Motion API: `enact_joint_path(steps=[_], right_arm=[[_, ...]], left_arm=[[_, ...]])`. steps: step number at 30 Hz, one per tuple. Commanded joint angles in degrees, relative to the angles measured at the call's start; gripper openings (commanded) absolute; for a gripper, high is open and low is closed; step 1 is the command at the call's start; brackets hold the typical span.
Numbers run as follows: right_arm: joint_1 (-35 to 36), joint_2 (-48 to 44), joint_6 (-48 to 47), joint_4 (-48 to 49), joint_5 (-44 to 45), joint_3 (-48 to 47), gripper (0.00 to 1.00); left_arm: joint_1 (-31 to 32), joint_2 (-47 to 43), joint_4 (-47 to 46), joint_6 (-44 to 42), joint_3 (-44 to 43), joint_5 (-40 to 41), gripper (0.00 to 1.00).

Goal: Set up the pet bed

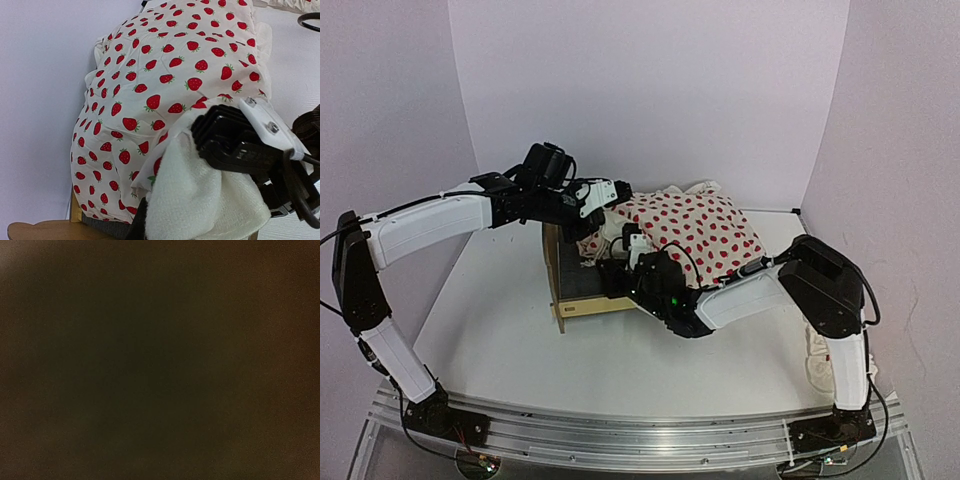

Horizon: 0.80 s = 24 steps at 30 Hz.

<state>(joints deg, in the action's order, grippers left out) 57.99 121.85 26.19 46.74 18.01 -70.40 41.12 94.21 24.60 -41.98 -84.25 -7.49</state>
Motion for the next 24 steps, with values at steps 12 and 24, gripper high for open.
enact_joint_path(steps=[12,24], right_arm=[[-3.0,5.7,-0.6,1.0,8.4,-10.0,0.21],[-3.0,2.8,-2.2,-0.3,4.4,-8.3,0.00]], left_arm=[[-0.3,-1.8,-0.1,-0.6,-1.4,-2.5,0.00],[-0.3,-2.7,0.3,0.2,-0.3,-2.5,0.00]])
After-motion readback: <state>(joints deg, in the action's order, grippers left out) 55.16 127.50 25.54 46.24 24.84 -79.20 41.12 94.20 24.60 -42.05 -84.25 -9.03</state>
